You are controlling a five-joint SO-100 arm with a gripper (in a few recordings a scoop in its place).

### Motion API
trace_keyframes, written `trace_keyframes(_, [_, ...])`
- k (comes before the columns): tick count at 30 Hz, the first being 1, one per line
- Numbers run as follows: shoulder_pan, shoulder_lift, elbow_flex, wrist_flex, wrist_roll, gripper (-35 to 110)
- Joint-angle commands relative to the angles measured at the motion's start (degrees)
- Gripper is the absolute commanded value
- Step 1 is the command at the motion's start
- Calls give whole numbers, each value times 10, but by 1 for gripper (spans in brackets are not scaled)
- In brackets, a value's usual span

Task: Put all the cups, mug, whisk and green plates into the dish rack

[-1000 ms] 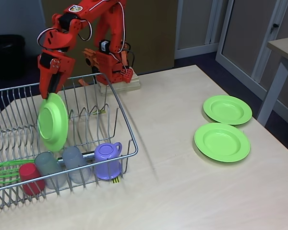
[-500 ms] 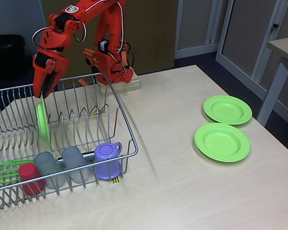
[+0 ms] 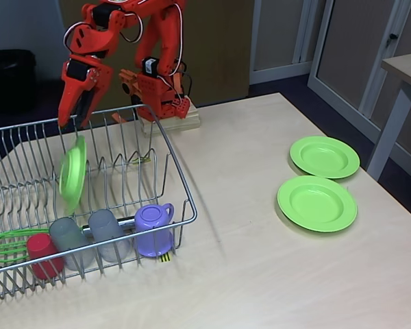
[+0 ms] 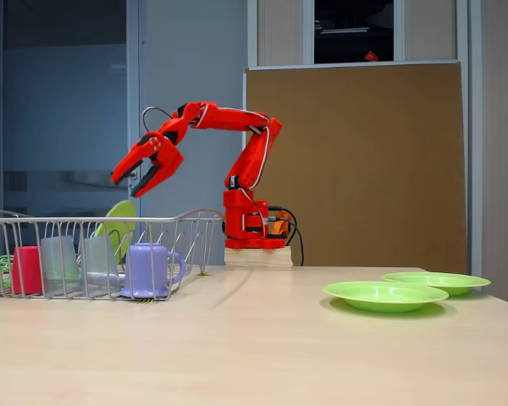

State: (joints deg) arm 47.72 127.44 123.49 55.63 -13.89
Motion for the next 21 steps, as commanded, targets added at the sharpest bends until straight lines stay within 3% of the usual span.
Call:
trace_keyframes(1, [-41,52,-16,31,-26,15])
trace_keyframes(5, [-150,96,28,38,-12,15])
trace_keyframes(10, [-333,121,90,35,74,24])
trace_keyframes(21, [-621,21,82,-36,160,13])
